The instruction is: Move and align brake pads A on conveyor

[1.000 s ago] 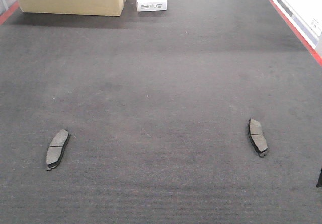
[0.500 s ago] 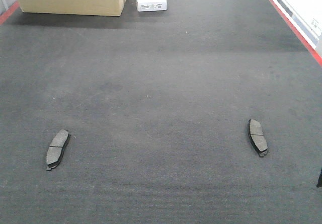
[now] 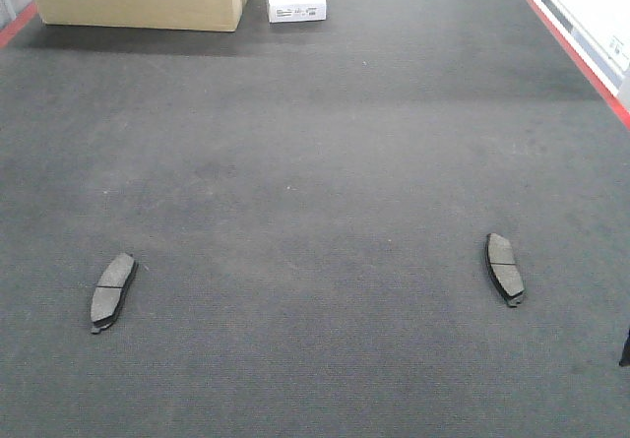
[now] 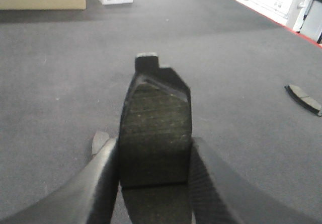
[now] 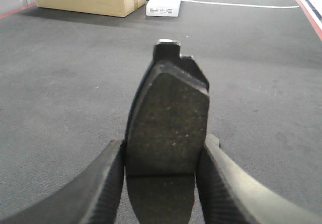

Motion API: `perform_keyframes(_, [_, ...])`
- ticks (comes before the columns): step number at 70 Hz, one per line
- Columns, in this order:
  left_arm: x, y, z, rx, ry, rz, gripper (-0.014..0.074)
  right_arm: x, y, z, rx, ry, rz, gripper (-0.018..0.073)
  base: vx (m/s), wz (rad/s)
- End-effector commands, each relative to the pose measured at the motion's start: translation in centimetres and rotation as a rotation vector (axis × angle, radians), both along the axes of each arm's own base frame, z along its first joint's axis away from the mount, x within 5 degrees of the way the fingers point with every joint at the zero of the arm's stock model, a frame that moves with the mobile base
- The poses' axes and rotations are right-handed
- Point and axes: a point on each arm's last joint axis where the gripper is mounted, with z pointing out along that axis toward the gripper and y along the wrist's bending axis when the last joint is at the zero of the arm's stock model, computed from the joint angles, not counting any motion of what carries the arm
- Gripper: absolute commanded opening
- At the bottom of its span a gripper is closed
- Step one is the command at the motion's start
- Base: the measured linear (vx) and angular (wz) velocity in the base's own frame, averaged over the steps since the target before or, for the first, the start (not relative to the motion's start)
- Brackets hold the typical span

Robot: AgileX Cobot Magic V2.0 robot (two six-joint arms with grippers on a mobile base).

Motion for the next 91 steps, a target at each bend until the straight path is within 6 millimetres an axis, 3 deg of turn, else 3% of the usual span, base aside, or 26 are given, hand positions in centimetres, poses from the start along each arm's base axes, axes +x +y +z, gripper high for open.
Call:
perform_keyframes(1, [0.2, -0.3, 1.6, -0.07, -0.077, -0.012, -0.0006, 0.2, -0.1, 1.7, 0.016, -0.115, -0.019, -0.0002, 0.0, 0.0])
perform_keyframes(13, [1.6, -1.2, 2.4, -0.054, -0.005, -0.01, -0.0006, 0.2, -0.1, 1.7, 0.016, -0.115, -0.019, -0.0002, 0.0, 0.0])
perform_keyframes(27, [7.4, -5.0, 4.1, 0.031, 0.234, -0.014, -0.0003, 0.2, -0.1, 1.7, 0.016, -0.115, -0.019, -0.0002, 0.0, 0.0])
perform_keyframes(36, [11.4, -7.7, 3.8, 0.063, 0.358, -0.017, 0.0, 0.2, -0.1, 1.7, 0.016, -0.115, -0.019, -0.0002, 0.0, 0.0])
perform_keyframes(48, [16.8, -11.3, 1.1, 0.144, 0.521, -0.04, 0.0004, 0.2, -0.1, 1.7, 0.016, -0.115, -0.019, -0.0002, 0.0, 0.0])
perform_keyframes(61, [21.9, -14.6, -3.8, 0.209, 0.692, -0.039, 0.0004, 0.2, -0.1, 1.7, 0.016, -0.115, -0.019, -0.0002, 0.0, 0.0])
perform_keyframes(71, [24.7, -16.4, -6.9, 0.239, 0.76, -0.033, 0.0012, 0.2, -0.1, 1.7, 0.016, -0.115, -0.019, -0.0002, 0.0, 0.0])
perform_keyframes(91, [28.2, -18.5, -10.3, 0.239, 0.814, -0.006, 0.0096, 0.2, -0.1, 1.7, 0.016, -0.115, -0.019, -0.0002, 0.0, 0.0])
